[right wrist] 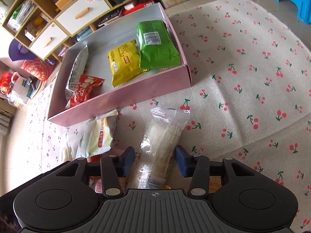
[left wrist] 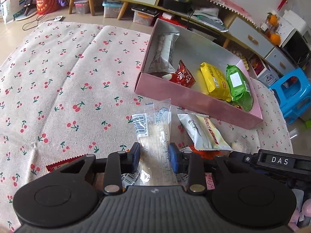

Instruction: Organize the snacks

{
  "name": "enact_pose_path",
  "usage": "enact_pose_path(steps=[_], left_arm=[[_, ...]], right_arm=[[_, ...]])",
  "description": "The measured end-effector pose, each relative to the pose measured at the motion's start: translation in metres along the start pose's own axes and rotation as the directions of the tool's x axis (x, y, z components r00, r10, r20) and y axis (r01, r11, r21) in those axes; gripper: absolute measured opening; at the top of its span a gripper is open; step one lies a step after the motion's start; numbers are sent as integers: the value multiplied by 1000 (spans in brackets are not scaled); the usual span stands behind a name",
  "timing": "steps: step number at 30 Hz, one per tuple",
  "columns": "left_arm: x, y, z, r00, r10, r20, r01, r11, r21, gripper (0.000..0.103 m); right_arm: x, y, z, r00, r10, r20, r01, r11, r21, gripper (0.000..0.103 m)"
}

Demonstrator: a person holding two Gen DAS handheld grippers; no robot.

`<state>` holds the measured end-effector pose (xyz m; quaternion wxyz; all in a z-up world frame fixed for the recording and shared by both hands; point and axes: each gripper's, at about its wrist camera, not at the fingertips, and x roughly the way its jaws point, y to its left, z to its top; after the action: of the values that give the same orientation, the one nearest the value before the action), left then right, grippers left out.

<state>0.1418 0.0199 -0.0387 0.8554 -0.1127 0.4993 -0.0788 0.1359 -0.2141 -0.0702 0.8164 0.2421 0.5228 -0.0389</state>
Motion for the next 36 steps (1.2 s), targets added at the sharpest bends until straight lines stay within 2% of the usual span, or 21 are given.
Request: enact_pose_path(steps=[7, 11, 13, 21, 27, 33, 36], left_arm=[[-2, 0, 2, 1000, 17, 14, -17, 1000, 11, 29], [-3, 2, 2, 1000, 21, 14, -21, 1000, 20, 29], [-3, 3, 2, 1000, 19, 10, -19, 999, 28, 29], [2, 11, 3, 1000, -5, -10, 5, 1000, 26, 30], [8, 11, 2, 999, -4, -41, 6, 999, 40, 36], [8, 9, 4, 998, 20, -60, -17, 999, 43, 36], [7, 9, 4, 998, 30, -61, -27, 998, 49, 31]], right_arm=[[4, 24, -10, 996, -76, 46, 82, 985, -153, 47], [10, 42, -22, 985, -140, 100, 166, 930, -329, 46], [10, 43, -23, 983, -147, 109, 177, 919, -352, 44], [3, 25, -13, 990, -117, 77, 133, 954, -269, 34], [-3, 10, -5, 992, -101, 76, 114, 973, -199, 33], [-11, 5, 1, 997, -41, 63, 50, 989, -142, 33], [-14, 5, 1, 999, -18, 51, 24, 992, -120, 33]])
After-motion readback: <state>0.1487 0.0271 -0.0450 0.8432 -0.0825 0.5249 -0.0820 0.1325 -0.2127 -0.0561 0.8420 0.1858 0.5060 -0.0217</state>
